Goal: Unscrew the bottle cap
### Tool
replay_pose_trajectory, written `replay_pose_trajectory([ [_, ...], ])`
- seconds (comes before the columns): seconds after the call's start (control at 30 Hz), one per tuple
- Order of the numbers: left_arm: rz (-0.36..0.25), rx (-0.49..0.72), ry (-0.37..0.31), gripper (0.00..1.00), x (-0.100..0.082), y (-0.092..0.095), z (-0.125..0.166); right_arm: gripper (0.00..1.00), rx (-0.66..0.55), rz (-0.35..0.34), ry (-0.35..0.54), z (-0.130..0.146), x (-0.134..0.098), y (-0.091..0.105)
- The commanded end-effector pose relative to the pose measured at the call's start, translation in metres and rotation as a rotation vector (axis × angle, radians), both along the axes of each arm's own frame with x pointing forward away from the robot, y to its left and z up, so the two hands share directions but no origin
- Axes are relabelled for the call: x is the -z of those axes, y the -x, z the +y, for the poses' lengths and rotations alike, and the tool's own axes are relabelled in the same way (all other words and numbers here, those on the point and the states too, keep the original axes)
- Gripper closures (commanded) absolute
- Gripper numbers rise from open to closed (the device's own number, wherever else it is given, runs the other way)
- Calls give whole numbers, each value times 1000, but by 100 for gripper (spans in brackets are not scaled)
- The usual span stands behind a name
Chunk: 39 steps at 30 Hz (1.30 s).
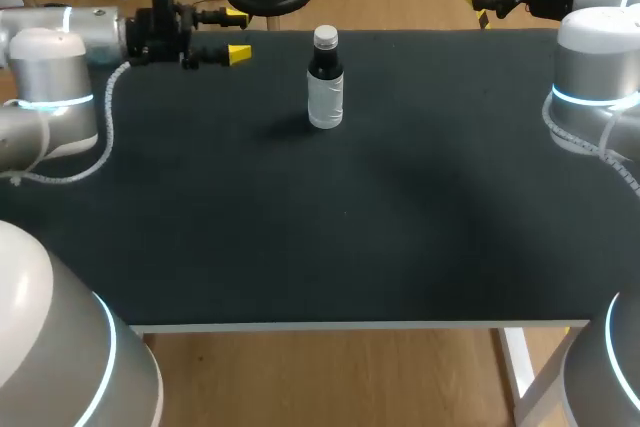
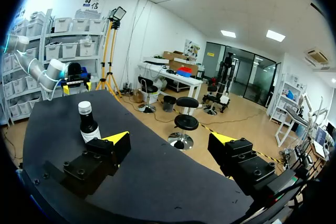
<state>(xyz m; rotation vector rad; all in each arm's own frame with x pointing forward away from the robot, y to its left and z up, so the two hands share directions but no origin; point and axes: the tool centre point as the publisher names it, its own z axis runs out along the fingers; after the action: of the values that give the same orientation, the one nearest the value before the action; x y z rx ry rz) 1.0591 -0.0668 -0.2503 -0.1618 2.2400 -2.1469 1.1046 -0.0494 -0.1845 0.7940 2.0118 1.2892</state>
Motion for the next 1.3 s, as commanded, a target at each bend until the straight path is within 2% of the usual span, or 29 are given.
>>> replay_pose_trajectory([
  [0.03, 21, 214, 18, 0, 12, -14, -15, 0, -2, -1, -1, -1, 0, 0],
  [0.2, 55, 208, -39, 0, 14, -15, -23, 0, -2, -1, -1, -1, 0, 0],
  [0.23, 85, 174, -61, 0, 11, -14, -21, 0, -2, -1, -1, -1, 0, 0],
  [0.8, 85, 174, -61, 0, 11, -14, -21, 0, -2, -1, -1, -1, 0, 0],
  [0.87, 63, 169, -87, 0, 10, -16, -22, 0, -2, -1, -1, -1, 0, 0],
  [1.0, 2, 212, -93, 0, 16, -17, -36, 0, -2, -1, -1, -1, 0, 0],
  [1.17, -72, 242, -68, 0, 20, -16, -47, 0, -2, -1, -1, -1, 0, 0],
  [1.3, -99, 275, -45, 0, 24, -17, -56, 0, -2, -1, -1, -1, 0, 0],
])
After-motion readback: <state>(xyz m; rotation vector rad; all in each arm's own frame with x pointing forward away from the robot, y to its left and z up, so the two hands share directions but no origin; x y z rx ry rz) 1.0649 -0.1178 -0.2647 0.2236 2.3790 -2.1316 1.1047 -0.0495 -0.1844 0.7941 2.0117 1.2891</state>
